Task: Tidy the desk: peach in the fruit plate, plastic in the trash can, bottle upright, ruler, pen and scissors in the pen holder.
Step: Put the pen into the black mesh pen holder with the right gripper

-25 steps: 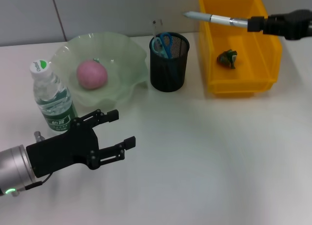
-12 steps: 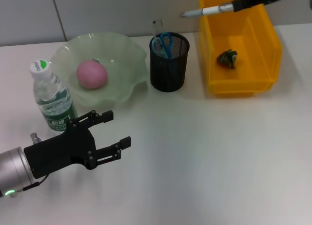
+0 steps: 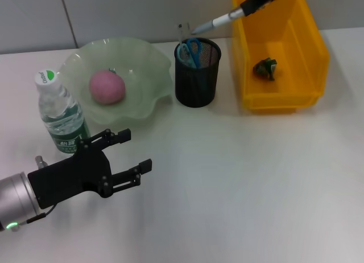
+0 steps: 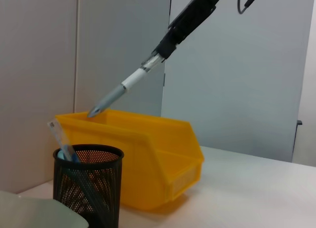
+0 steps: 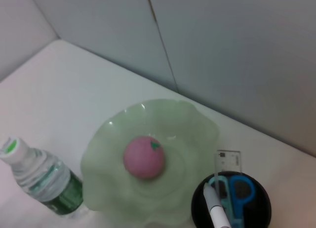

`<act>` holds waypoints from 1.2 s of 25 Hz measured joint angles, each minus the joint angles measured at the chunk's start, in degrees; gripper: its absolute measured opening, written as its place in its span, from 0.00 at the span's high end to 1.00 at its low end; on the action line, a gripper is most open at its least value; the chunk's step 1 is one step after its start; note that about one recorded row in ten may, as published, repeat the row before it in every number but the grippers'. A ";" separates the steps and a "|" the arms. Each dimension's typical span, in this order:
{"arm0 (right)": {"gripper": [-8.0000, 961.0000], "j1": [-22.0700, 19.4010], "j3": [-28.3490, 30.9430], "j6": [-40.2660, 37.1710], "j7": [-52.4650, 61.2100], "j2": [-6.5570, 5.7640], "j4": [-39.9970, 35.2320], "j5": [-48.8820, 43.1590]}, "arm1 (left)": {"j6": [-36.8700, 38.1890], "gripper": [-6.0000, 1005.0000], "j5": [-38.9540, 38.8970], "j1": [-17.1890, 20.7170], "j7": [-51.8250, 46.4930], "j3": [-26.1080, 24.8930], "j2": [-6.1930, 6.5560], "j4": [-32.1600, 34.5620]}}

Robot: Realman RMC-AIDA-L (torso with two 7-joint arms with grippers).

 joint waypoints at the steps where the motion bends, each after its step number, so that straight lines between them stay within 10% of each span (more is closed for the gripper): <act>1: 0.86 0.49 -0.59 0.58 0.29 -0.05 0.76 -0.53 | 0.03 0.20 0.01 0.10 0.00 0.00 0.01 0.03; 30: 0.86 10.55 -9.46 15.00 3.32 1.73 20.46 -11.82 | 2.96 0.20 -0.04 1.91 -0.01 -0.84 -0.89 0.13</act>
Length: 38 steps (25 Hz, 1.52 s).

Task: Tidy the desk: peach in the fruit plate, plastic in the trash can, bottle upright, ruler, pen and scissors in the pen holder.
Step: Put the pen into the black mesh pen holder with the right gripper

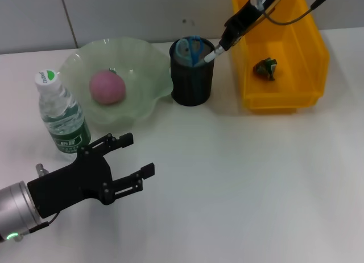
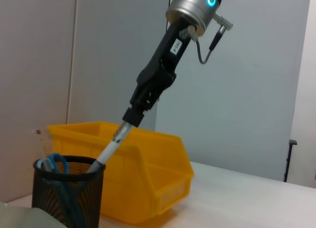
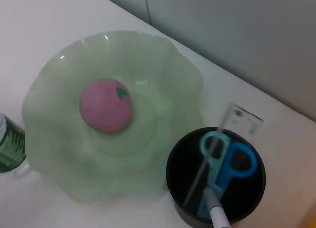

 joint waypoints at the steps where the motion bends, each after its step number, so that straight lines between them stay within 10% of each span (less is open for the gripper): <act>1: 0.86 0.01 -0.03 0.26 0.01 0.12 0.09 -0.01 | 0.16 0.20 0.00 0.17 -0.04 -0.29 -0.04 0.00; 38: 0.85 0.91 -0.06 2.81 -0.06 1.70 0.04 0.21 | 0.87 0.20 0.00 0.90 -0.62 -1.72 -0.87 0.08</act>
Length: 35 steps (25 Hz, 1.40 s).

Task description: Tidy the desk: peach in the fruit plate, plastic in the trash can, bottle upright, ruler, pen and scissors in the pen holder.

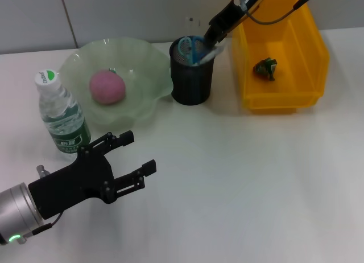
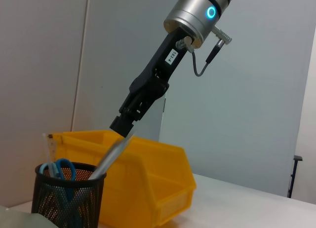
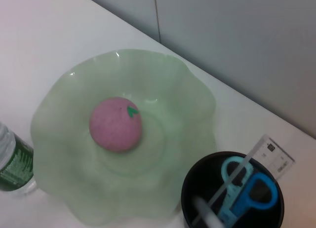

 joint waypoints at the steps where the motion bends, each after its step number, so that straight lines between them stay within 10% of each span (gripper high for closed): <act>1: 0.85 -0.02 0.00 0.05 0.07 0.02 0.00 0.01 | 0.00 0.20 0.00 0.00 0.00 0.00 0.00 0.00; 17: 0.34 -2.82 -0.01 1.03 -0.10 2.12 -6.09 0.38 | 0.08 0.20 0.00 0.08 -0.18 0.01 0.00 0.00; 23: 0.34 -12.26 -0.06 -2.79 -4.64 6.85 -23.61 6.65 | 0.27 0.20 0.40 0.07 -0.74 0.15 0.00 0.01; 35: 0.34 -35.84 -1.30 -5.52 -29.55 6.87 -28.14 42.66 | 1.65 0.20 0.71 -0.11 -3.85 0.76 0.52 -0.12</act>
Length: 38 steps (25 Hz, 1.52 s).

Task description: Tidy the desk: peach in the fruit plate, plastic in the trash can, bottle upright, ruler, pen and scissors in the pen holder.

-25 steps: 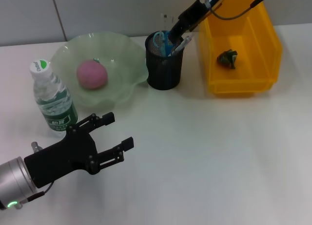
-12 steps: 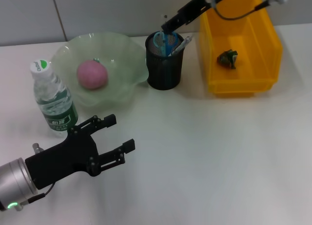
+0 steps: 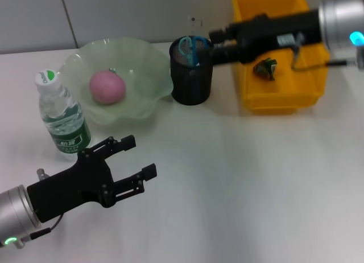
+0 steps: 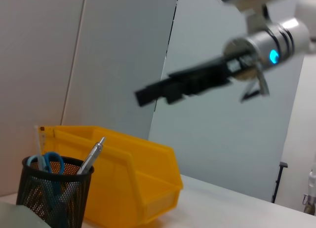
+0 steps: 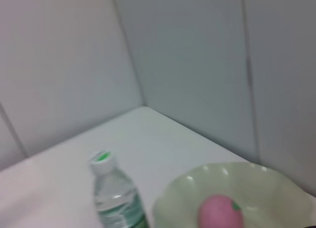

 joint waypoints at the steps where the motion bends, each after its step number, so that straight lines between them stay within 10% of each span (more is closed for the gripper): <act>1: 0.34 -1.60 0.07 -0.66 -1.77 0.00 0.37 1.31 | 0.01 0.20 0.00 0.00 -0.15 0.00 0.00 -0.08; 14: 0.34 -15.82 2.67 -6.34 -29.92 0.24 18.65 12.86 | -0.54 0.19 -0.48 0.25 -0.85 -0.84 -0.01 -0.38; 38: 0.35 -19.57 12.54 -5.90 -55.01 0.36 37.72 13.00 | -1.65 0.20 0.58 -0.07 1.75 0.08 -0.08 -0.67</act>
